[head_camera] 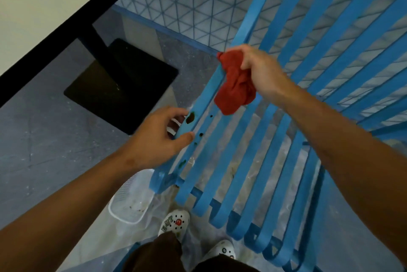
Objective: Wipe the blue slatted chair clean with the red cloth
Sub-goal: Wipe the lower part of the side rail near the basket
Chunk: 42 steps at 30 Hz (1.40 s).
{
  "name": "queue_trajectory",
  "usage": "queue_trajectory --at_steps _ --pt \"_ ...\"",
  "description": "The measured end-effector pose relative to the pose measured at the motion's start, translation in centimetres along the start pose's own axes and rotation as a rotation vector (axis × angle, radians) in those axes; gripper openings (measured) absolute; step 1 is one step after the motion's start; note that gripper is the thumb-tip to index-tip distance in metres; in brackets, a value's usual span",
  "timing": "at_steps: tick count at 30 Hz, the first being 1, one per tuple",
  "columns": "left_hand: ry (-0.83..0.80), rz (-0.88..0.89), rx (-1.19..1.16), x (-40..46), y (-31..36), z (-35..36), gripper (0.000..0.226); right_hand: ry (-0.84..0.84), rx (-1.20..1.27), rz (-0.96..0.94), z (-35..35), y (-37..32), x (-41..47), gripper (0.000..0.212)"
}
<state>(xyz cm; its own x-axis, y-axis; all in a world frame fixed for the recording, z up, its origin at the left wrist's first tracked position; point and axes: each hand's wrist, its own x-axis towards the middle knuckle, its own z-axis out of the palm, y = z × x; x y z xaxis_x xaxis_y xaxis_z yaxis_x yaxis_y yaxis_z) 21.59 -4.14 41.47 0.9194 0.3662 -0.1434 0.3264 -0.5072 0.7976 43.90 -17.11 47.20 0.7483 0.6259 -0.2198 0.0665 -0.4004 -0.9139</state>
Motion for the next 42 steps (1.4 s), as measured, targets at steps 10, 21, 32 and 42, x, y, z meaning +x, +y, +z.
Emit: queue_trajectory --at_steps 10,21,32,42 --pt "0.015 0.141 -0.138 0.7 -2.0 0.1 0.047 0.295 -0.929 -0.284 -2.2 -0.8 4.6 0.049" --pt "0.046 0.286 -0.04 0.3 -2.8 0.5 0.042 0.203 -0.873 -0.412 2.6 2.9 1.8 0.03" --pt "0.027 0.301 0.061 -3.6 -4.1 0.4 0.068 0.102 -0.802 -0.389 7.8 3.8 -5.9 0.035" --pt "0.015 0.313 0.041 -5.4 -5.2 0.4 0.062 0.115 -0.851 -0.305 7.2 2.8 -3.8 0.031"
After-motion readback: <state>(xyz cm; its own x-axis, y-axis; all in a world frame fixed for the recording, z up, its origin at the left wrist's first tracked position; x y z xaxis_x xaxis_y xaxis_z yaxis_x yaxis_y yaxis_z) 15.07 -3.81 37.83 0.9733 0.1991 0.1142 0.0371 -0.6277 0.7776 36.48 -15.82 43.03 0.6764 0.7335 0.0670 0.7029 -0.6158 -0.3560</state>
